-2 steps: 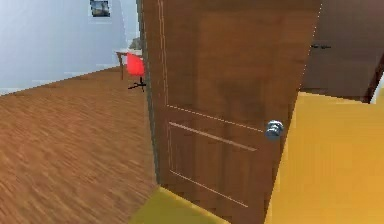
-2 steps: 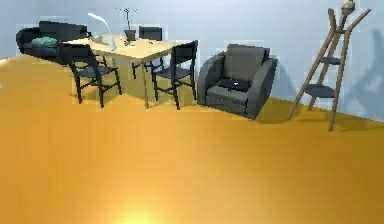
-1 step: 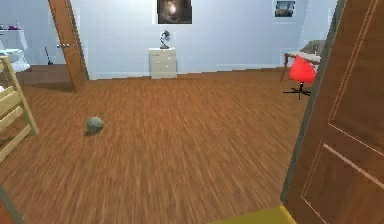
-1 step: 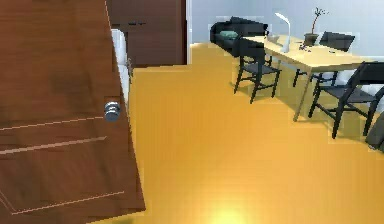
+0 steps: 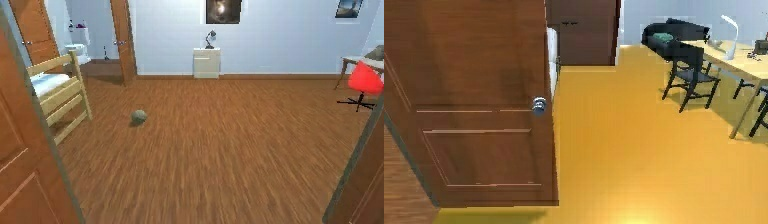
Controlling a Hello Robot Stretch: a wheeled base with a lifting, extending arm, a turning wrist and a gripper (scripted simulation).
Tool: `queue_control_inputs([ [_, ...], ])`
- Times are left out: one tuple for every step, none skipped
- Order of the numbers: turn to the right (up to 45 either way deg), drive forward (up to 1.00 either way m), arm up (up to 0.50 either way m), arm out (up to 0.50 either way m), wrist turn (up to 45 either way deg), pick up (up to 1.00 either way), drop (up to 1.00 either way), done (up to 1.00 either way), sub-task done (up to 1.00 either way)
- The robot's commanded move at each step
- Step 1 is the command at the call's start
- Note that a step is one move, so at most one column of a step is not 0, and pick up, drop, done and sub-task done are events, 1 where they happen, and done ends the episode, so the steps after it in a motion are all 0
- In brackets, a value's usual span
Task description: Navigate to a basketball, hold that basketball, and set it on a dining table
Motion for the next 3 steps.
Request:
queue_control_inputs([
  [0.0, 1.0, 0.0, 0.0, 0.0, 0.0, 0.0, 0.0, 0.0],
  [0.0, 1.0, 0.0, 0.0, 0.0, 0.0, 0.0, 0.0, 0.0],
  [-9.0, 0.0, 0.0, 0.0, 0.0, 0.0, 0.0, 0.0, 0.0],
])
